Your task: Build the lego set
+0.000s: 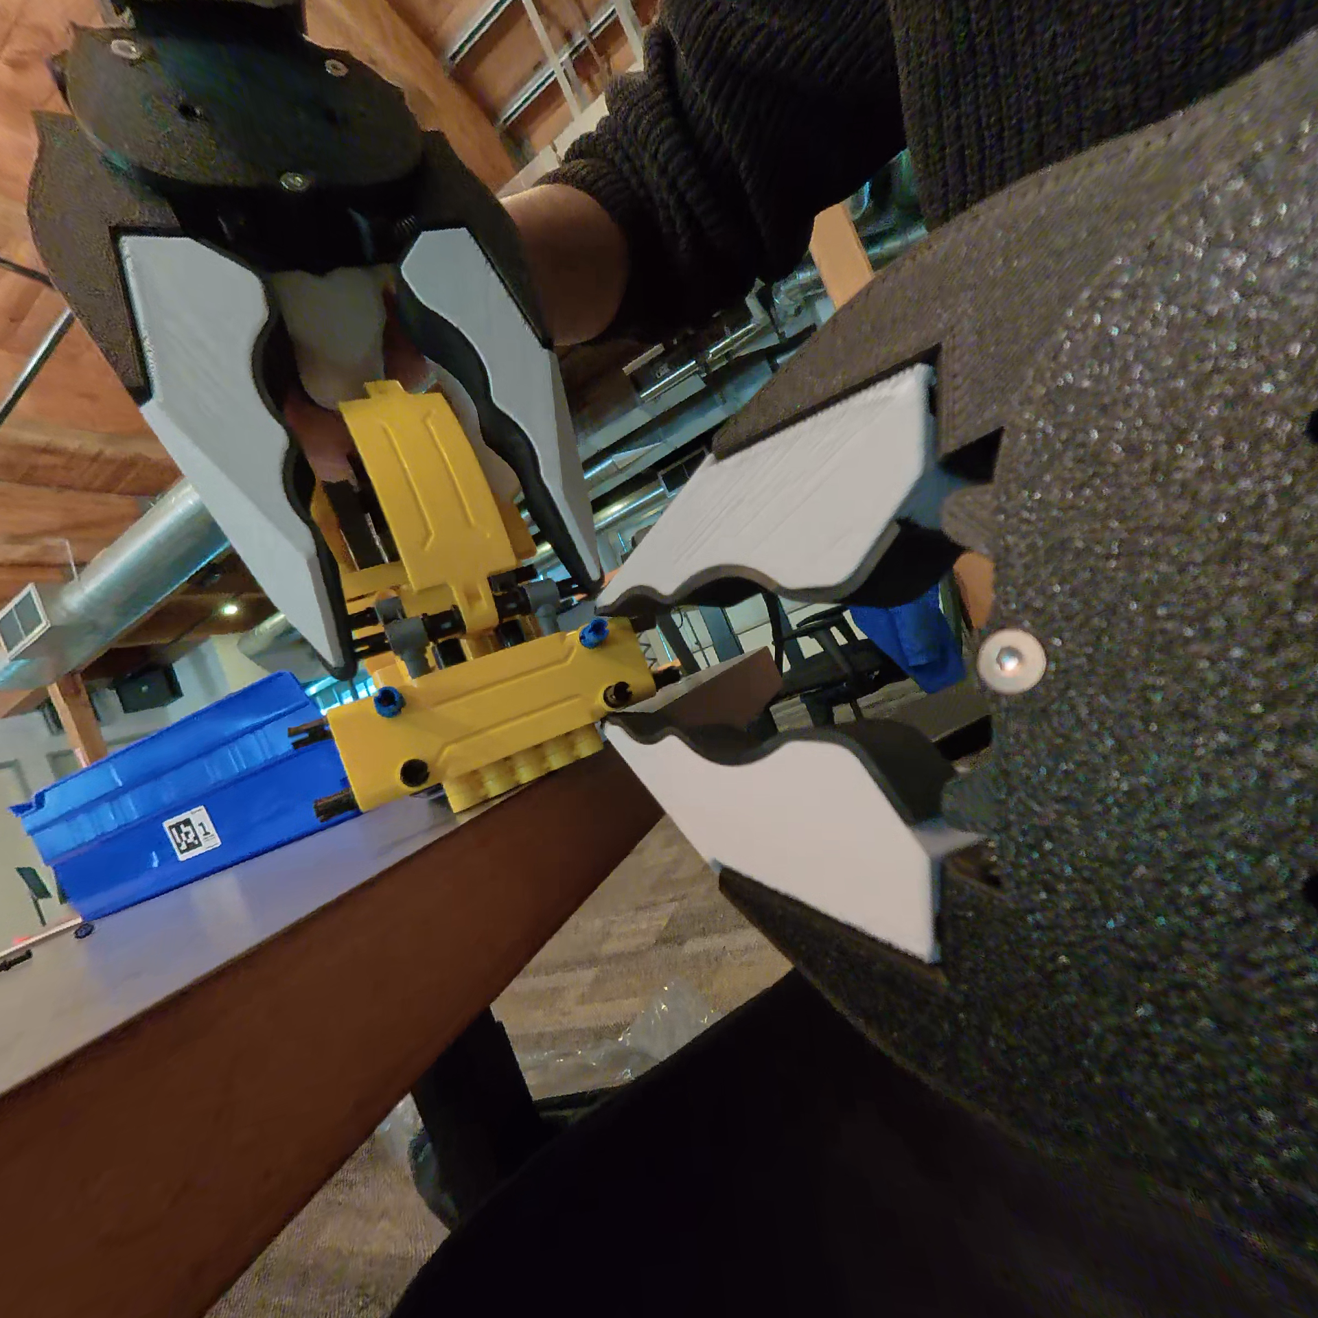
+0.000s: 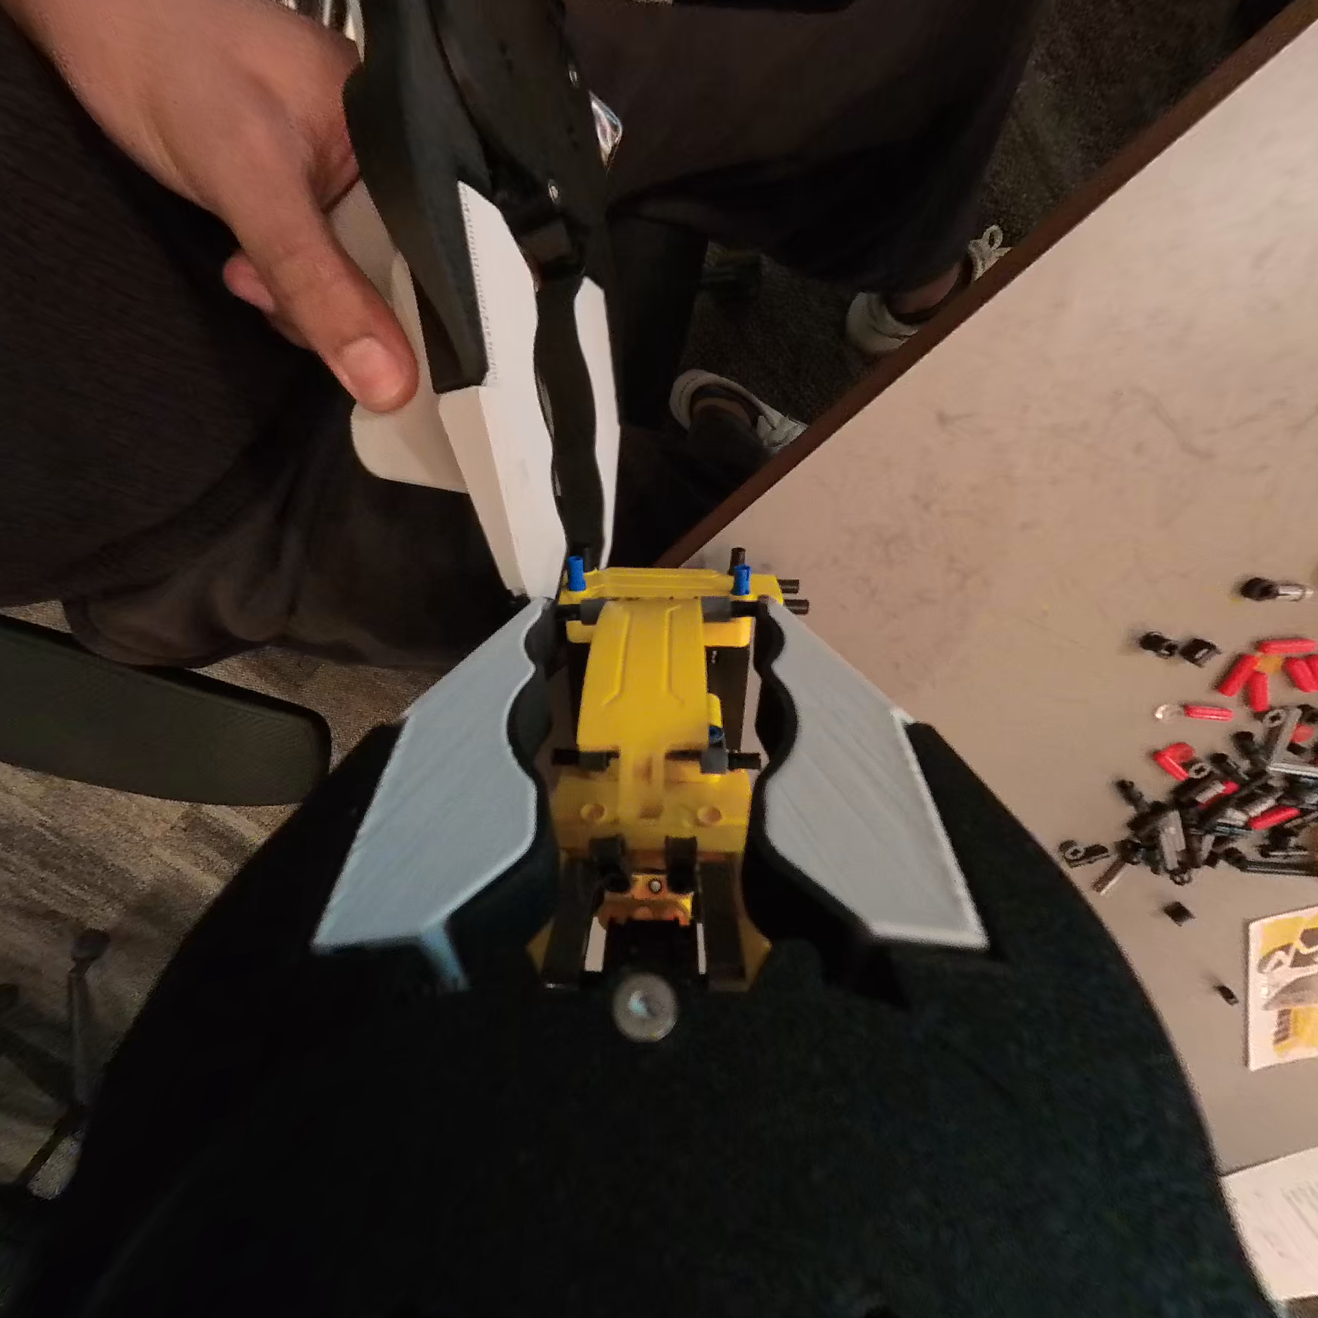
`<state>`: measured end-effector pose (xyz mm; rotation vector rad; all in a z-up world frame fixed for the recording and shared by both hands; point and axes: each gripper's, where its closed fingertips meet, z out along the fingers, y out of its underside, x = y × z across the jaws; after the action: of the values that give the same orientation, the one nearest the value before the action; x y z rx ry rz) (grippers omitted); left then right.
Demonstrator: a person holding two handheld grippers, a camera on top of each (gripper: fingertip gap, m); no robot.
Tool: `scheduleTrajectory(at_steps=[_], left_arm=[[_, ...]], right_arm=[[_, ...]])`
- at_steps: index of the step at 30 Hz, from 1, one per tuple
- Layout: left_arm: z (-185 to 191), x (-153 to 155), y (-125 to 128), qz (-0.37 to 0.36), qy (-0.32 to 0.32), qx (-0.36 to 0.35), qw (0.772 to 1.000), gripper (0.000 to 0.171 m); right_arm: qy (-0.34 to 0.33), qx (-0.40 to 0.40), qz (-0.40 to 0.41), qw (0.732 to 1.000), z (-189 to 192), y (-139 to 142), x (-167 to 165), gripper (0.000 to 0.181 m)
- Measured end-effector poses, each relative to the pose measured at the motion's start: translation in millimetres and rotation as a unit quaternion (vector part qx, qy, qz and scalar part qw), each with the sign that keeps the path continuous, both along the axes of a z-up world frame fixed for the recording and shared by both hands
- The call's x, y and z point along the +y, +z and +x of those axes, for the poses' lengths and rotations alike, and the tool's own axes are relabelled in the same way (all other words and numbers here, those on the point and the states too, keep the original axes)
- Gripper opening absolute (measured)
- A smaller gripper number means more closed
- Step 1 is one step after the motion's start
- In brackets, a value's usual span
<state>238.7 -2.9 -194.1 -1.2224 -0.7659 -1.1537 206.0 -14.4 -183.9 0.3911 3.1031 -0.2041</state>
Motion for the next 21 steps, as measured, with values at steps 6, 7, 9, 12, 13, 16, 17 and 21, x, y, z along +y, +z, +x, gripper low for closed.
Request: scheduleTrajectory(at_steps=[6, 7, 9, 12, 13, 16, 17, 21], left_arm=[[0.4, 0.8, 0.1, 0.001, -0.004, 0.000, 1.000, 0.025], [0.4, 0.9, 0.3, 0.002, -0.004, 0.000, 1.000, 0.025], [0.1, 0.8, 0.4, 0.003, -0.005, -0.002, 1.000, 0.025], [0.0, 0.6, 0.5, 0.003, -0.005, -0.002, 1.000, 0.025], [-0.1, 0.5, 0.6, 0.003, -0.006, -0.002, 1.000, 0.025], [-0.3, 0.2, 0.7, 0.003, -0.006, -0.001, 1.000, 0.025], [-0.3, 0.1, 0.7, 0.002, -0.006, 0.000, 1.000, 0.025], [0.4, 0.5, 0.8, -0.001, -0.004, 0.009, 1.000, 0.025]], right_arm=[[-0.004, -0.002, 0.004, 1.000, 0.4, -0.2, 2.3, 0.055], [-0.004, -0.005, 0.013, 1.000, 0.7, 0.0, 3.8, 0.055], [-0.006, -0.010, 0.030, 0.999, 0.9, 0.3, 6.4, 0.055], [-0.006, -0.012, 0.037, 0.999, 1.2, 0.3, 7.4, 0.055], [-0.009, -0.014, 0.039, 0.999, 1.2, 0.3, 8.0, 0.055], [-0.010, -0.016, 0.041, 0.999, 1.1, 0.0, 8.1, 0.055], [-0.009, -0.016, 0.040, 0.999, 1.1, 0.0, 8.0, 0.055], [-0.011, -0.013, 0.031, 0.999, 1.7, -0.4, 7.9, 0.055]])
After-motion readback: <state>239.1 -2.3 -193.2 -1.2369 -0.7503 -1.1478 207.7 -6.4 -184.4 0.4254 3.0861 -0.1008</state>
